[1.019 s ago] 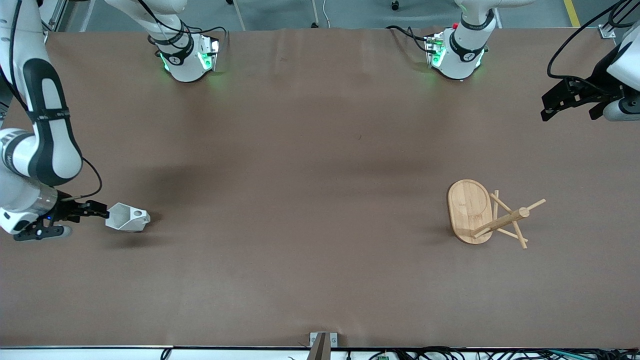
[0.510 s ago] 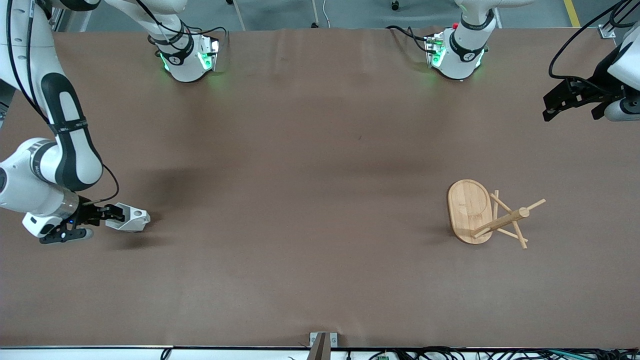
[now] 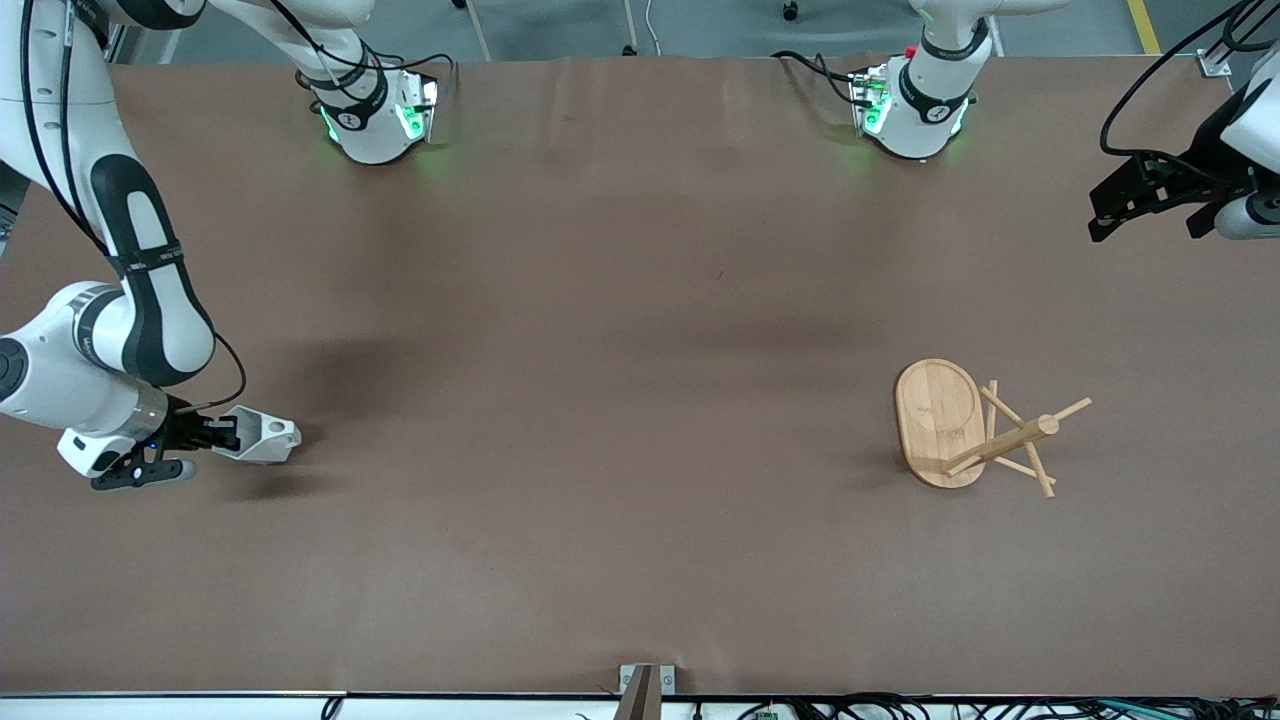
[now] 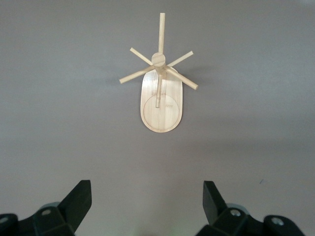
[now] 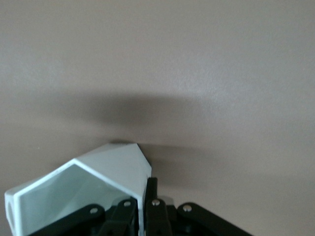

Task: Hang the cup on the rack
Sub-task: 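Lift the cup with the right gripper while the left gripper approaches, then grasp the cup with the left gripper from the right gripper, then carry the cup with the left gripper while the right gripper withdraws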

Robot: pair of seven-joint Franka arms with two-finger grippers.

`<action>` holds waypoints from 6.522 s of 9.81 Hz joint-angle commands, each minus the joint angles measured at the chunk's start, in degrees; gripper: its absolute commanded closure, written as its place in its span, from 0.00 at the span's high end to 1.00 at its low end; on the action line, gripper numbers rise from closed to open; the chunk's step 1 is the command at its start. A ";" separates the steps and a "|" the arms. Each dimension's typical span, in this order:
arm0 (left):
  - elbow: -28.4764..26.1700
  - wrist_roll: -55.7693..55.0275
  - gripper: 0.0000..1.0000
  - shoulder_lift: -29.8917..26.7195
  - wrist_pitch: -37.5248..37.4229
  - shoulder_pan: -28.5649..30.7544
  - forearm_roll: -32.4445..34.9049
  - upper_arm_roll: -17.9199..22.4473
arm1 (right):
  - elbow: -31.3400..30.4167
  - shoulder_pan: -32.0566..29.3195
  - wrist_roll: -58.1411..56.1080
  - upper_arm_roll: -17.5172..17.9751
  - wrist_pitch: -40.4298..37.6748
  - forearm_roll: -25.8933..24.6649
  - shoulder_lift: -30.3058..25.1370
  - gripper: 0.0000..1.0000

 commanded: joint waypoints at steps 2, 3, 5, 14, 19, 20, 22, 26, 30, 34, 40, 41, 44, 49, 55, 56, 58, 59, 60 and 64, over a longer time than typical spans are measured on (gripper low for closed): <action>-0.74 0.28 1.00 0.51 -0.75 -0.30 0.89 -0.21 | -0.70 0.30 -0.27 0.87 -5.49 2.08 -7.48 0.00; -0.83 0.37 1.00 0.51 -0.84 -0.30 0.71 -0.48 | 0.08 0.91 -0.09 2.18 -10.65 2.78 -9.50 0.00; -0.92 0.02 1.00 0.60 -0.84 -0.30 0.54 -2.06 | 1.14 2.05 1.49 3.51 -18.06 12.32 -12.67 0.00; -3.20 8.10 1.00 4.55 6.86 -0.39 -5.96 -27.86 | 1.32 19.71 0.62 5.44 -24.06 58.48 -13.92 0.01; -2.94 10.38 1.00 11.92 23.14 -0.83 -5.88 -39.57 | 1.32 25.26 0.26 5.62 -30.45 59.30 -13.74 0.00; -2.94 11.86 1.00 12.46 24.29 -0.91 -5.71 -40.81 | 1.24 25.96 0.09 5.62 -32.31 61.04 -13.74 0.00; -3.11 13.98 1.00 12.81 24.30 -2.66 -5.53 -41.26 | 0.88 28.16 0.09 5.62 -33.20 65.25 -13.66 0.00; -3.73 14.43 1.00 12.73 25.09 -5.39 -5.35 -41.26 | 0.62 30.98 0.09 5.62 -33.38 71.34 -13.65 0.00; -8.20 20.48 1.00 12.73 32.02 -4.96 -5.18 -41.26 | -1.66 31.95 -0.09 5.53 -36.36 71.34 -13.74 0.01; -9.71 27.25 1.00 12.29 32.12 -2.94 -5.18 -41.17 | -3.59 33.09 0.61 5.53 -36.45 71.34 -14.00 0.01; -13.21 28.14 1.00 11.24 31.51 -2.85 -5.35 -41.17 | -3.51 34.05 1.14 5.71 -36.37 75.55 -15.15 0.01; -13.48 28.14 1.00 11.06 31.50 -2.85 -5.35 -41.17 | -3.42 34.14 1.14 5.71 -36.37 76.26 -15.15 0.01; -13.14 29.45 0.46 10.97 31.42 -2.94 -5.35 -41.09 | -3.42 34.14 1.14 5.71 -36.45 76.62 -15.32 0.02; -10.68 25.69 0.03 10.79 31.16 -0.83 -5.53 -40.82 | -2.81 33.71 1.84 5.44 -37.07 76.62 -16.02 1.00; -11.20 19.01 0.02 9.75 29.84 6.71 -4.03 -40.73 | -0.79 24.58 2.11 4.21 -33.40 68.83 -16.20 1.00; -11.38 17.78 0.02 9.56 29.23 10.12 -4.30 -40.99 | -0.96 22.47 2.20 4.21 -31.29 65.14 -16.20 1.00; -11.55 17.68 0.02 9.56 25.20 16.11 -4.65 -41.00 | -1.75 17.30 2.11 4.04 -27.68 54.44 -17.43 1.00; -11.81 17.59 0.02 9.56 23.87 18.31 -4.65 -40.91 | -1.49 14.05 2.20 3.95 -27.67 46.81 -17.87 1.00; -12.95 17.59 0.02 9.48 23.60 20.94 -4.65 -41.00 | -1.23 10.45 2.02 3.95 -27.93 39.42 -19.09 1.00; -17.52 16.20 0.02 10.18 24.03 28.17 -7.29 -40.65 | 2.53 2.34 2.63 3.86 -28.54 16.11 -24.46 1.00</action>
